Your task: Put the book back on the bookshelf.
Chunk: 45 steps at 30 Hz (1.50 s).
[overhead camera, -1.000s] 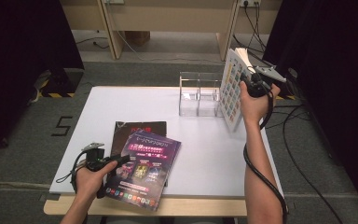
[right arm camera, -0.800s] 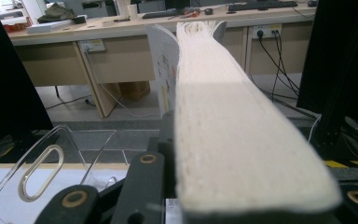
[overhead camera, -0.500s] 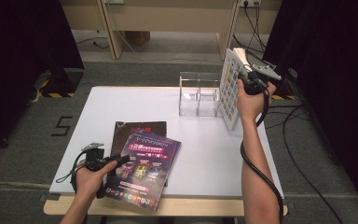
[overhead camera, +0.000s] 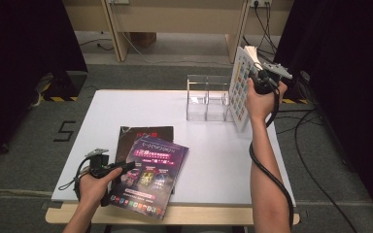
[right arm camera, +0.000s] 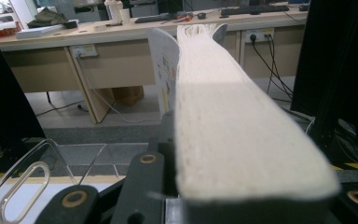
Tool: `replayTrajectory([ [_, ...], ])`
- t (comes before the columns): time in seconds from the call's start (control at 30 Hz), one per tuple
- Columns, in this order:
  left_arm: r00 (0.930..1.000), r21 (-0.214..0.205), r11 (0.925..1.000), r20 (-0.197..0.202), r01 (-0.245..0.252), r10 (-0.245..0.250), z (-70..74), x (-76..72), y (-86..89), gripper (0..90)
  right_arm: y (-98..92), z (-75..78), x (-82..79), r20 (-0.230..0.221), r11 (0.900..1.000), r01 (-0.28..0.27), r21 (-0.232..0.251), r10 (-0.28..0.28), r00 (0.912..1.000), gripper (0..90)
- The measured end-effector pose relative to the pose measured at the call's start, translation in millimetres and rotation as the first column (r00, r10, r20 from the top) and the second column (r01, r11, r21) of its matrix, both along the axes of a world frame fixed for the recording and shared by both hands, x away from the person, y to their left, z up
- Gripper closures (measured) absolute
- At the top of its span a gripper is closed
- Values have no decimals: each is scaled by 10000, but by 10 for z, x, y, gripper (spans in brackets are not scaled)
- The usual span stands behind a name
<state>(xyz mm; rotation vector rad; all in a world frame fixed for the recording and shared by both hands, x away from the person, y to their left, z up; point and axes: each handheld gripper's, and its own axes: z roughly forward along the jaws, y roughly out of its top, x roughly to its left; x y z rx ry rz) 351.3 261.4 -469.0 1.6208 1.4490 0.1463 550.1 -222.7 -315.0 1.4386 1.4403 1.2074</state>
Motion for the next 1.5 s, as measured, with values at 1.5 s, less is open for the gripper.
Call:
replayTrajectory([
  [1.5, 10000, -8, 10000, 33, 42, -42, 4, -19, -23, 465, -129, -145, -102, -159, 9983, 335, -470, -343, 9993, 667],
])
